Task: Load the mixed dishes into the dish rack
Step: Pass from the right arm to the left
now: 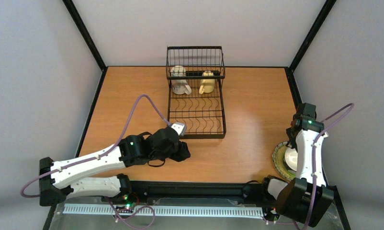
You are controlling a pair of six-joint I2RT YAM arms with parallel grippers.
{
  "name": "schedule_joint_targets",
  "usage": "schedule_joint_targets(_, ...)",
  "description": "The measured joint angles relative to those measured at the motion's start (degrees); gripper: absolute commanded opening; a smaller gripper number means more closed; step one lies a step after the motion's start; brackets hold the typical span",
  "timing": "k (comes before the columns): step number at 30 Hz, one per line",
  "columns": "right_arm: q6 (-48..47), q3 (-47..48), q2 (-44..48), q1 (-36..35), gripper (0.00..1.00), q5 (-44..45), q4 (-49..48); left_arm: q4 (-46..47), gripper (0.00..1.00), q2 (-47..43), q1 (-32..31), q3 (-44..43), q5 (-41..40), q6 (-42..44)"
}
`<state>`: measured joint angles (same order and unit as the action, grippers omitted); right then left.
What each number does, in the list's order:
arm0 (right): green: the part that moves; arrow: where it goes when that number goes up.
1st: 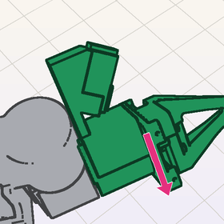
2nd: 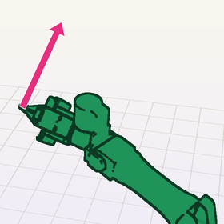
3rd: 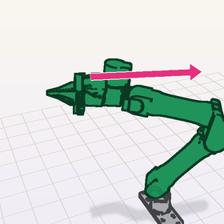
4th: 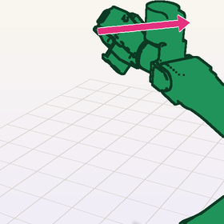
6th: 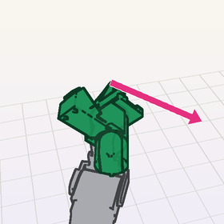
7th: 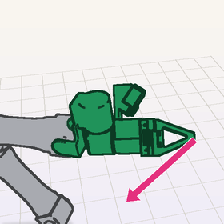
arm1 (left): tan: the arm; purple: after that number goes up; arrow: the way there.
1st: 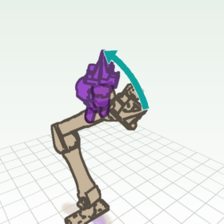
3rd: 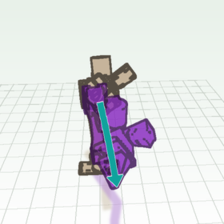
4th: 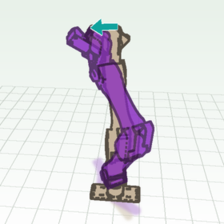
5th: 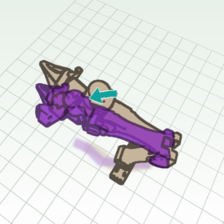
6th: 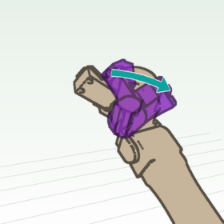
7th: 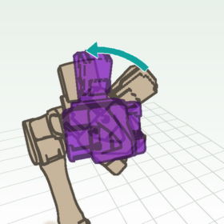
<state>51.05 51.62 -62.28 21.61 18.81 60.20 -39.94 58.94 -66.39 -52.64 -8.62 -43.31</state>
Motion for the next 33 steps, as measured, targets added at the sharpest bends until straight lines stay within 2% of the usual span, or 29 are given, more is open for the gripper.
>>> schedule_joint_targets(12, -0.24, 3.56, 0.33, 0.0, 0.02, -0.24, 3.1, 0.02, 1.0, -0.39, 0.0, 0.0, 0.11, -0.02)
schedule_joint_targets(20, -1.01, 10.27, 0.68, 0.0, 0.02, -1.6, 4.96, 0.07, 1.0, 0.0, 0.0, -0.02, 0.37, 0.0)
schedule_joint_targets(26, -3.19, 16.44, 0.7, -0.02, 0.02, -6.34, 5.6, 0.26, 1.0, 1.22, 0.0, -0.37, 0.72, 0.0)
schedule_joint_targets(29, -4.63, 19.52, 0.26, -1.51, 0.02, -8.44, 5.62, 0.55, 1.0, 1.99, 0.0, -0.98, 0.79, 0.02)
schedule_joint_targets(33, -6.05, 22.97, -2.14, -7.85, 0.02, -9.64, 5.53, 1.05, 1.0, 3.54, 0.0, -2.4, 0.94, 0.02)
